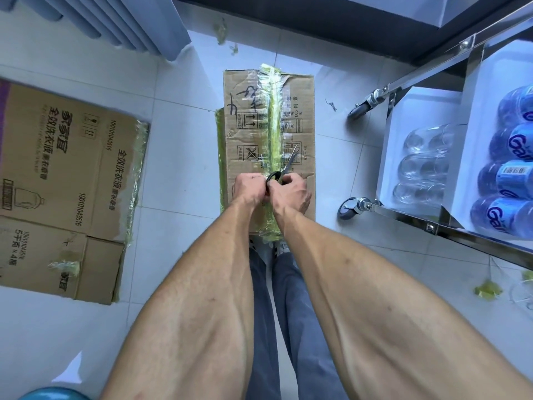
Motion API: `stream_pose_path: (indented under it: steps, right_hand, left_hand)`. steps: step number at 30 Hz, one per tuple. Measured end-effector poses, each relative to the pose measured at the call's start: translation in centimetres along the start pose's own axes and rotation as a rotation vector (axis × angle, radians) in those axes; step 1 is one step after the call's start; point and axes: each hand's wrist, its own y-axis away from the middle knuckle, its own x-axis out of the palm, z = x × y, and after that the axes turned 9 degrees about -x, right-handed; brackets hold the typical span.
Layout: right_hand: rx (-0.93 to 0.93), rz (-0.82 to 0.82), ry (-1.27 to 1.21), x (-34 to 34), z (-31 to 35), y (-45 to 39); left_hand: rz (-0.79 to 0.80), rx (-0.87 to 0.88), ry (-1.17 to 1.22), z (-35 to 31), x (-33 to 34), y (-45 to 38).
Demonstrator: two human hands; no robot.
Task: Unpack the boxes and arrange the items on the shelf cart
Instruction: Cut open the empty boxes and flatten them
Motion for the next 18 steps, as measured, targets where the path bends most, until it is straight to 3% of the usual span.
stream_pose_path:
  steps: [4, 9, 10, 14, 18]
  right_hand:
    - [-0.008, 0.007, -0.033, -0.1, -0.6, -0.4]
    - [0.122, 0.175, -0.134, -1.3, -1.2, -1.4]
    - [0.122, 0.201, -0.143, -1.4, -1.3, -1.4]
    - [0.009, 0.148, -0.068, -1.5, -0.7, -1.0]
    - [-0.125, 0.069, -0.002, -1.8, 1.4, -1.6]
  left_hand:
    - [-0.033, 0.019, -0.078, -0.4, -0.1, 0.2]
    - [0.146, 0.037, -0.015, -0.4, -1.0, -0.2]
    - [0.088, 0.072, -0.037, -0.5, -1.1, -0.2]
    - [-0.439, 0.218, -0.303, -1.7, -0.9, 0.2]
    - [-0.446, 0.187, -0.432, -3.4, -0.7, 0.0]
